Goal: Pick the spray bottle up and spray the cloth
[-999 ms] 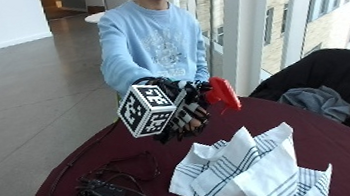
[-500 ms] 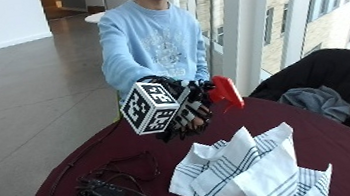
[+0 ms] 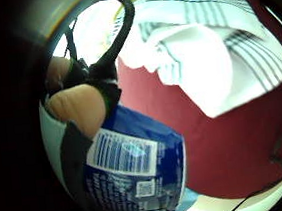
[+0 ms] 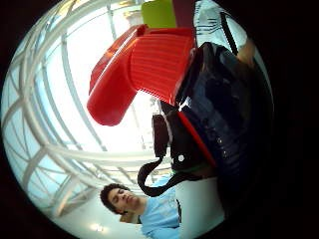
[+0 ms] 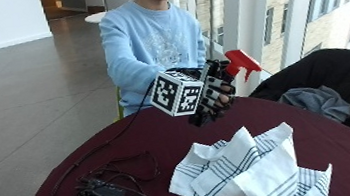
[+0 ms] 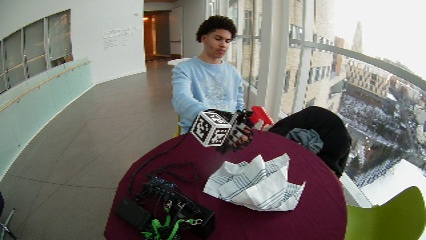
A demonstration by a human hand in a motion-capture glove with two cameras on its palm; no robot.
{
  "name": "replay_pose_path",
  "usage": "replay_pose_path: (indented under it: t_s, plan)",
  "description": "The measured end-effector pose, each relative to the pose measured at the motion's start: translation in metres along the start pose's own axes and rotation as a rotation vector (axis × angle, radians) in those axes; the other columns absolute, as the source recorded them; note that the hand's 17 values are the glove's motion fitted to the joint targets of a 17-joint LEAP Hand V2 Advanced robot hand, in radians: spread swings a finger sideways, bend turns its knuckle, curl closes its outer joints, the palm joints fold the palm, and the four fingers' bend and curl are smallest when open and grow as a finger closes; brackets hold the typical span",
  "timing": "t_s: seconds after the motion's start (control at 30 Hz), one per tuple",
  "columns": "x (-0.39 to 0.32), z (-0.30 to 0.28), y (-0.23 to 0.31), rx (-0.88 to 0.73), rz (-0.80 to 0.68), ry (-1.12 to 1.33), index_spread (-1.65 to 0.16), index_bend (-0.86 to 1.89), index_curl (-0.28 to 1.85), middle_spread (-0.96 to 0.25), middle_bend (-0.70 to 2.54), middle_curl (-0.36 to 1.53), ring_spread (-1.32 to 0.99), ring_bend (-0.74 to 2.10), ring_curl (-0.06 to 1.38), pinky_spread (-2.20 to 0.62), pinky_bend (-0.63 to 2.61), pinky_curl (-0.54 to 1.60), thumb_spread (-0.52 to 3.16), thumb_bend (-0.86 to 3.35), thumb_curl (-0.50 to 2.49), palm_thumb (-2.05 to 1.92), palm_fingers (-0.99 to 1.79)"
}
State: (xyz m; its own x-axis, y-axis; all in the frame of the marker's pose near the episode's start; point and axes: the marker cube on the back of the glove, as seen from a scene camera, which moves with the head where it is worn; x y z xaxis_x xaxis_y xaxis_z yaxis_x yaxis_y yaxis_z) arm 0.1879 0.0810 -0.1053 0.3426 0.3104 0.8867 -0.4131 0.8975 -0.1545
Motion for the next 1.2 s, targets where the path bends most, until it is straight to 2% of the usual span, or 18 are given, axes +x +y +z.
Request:
replay_pose_path:
  t_s: [0.33, 0.5, 0.87, 1.2]
  plan:
    - [-0.028, 0.098, -0.011, -0.021, -0.302, -0.108, -0.14, 0.17, 0.44, -0.06, 0.29, 0.49, 0.04, 0.42, 0.43, 0.25, 0.16, 0.27, 1.19, -0.02, 0.33, 0.57, 1.11]
    - [-0.033, 0.152, -0.020, -0.033, -0.399, -0.146, -0.15, 0.18, 0.45, -0.06, 0.29, 0.49, 0.03, 0.41, 0.43, 0.24, 0.16, 0.27, 1.18, -0.02, 0.33, 0.57, 1.11]
    - [-0.035, 0.240, -0.033, -0.032, -0.481, -0.233, -0.16, 0.18, 0.45, -0.07, 0.29, 0.49, 0.03, 0.41, 0.43, 0.23, 0.15, 0.26, 1.16, -0.02, 0.34, 0.56, 1.10]
    - [-0.021, 0.260, -0.038, -0.037, -0.467, -0.235, -0.17, 0.18, 0.46, -0.07, 0.28, 0.49, 0.01, 0.40, 0.42, 0.22, 0.14, 0.25, 1.16, -0.02, 0.34, 0.55, 1.07]
